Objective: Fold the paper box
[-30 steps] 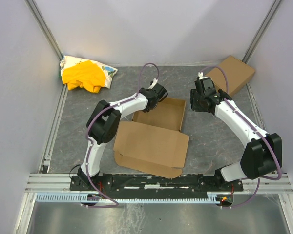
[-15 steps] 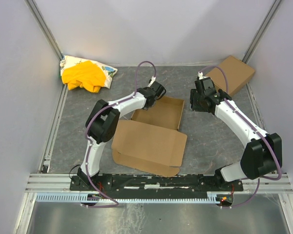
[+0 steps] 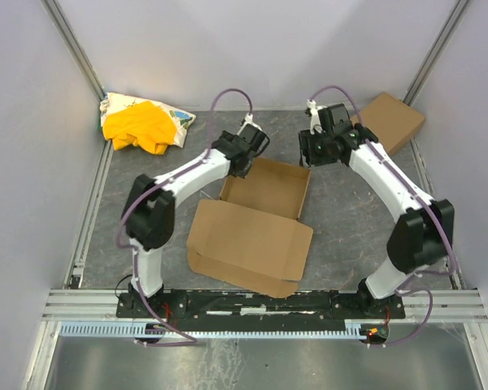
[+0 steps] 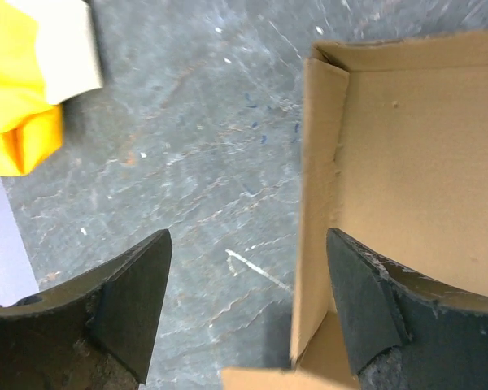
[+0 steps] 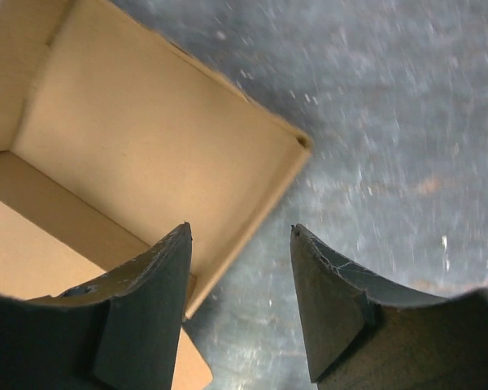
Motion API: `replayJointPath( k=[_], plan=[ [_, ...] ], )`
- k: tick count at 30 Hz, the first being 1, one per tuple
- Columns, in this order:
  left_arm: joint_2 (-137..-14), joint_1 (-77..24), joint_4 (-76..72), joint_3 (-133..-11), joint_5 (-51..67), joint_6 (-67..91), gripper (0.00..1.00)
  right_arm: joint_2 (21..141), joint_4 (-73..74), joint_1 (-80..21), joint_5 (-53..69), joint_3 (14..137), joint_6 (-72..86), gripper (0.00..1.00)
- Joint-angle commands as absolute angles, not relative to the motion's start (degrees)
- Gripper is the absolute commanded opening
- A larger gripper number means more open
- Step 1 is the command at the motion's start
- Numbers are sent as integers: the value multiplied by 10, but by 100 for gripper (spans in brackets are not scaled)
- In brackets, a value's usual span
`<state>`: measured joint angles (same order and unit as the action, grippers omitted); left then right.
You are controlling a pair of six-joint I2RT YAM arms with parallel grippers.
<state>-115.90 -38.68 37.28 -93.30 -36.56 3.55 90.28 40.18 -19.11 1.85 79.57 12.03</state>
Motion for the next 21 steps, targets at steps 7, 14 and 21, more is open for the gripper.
replayJointPath(
  k=[7, 14, 21],
  plan=[
    [-811, -373, 285, -731, -307, 25, 82, 1132, 403, -211, 114, 1001, -41, 57],
    [-650, -366, 197, -551, -326, 11, 81, 1192, 391, -238, 108, 1058, -65, 57],
    [-571, -365, 131, -459, -327, 11, 81, 1261, 442, -263, 49, 1129, -91, 57]
  ],
)
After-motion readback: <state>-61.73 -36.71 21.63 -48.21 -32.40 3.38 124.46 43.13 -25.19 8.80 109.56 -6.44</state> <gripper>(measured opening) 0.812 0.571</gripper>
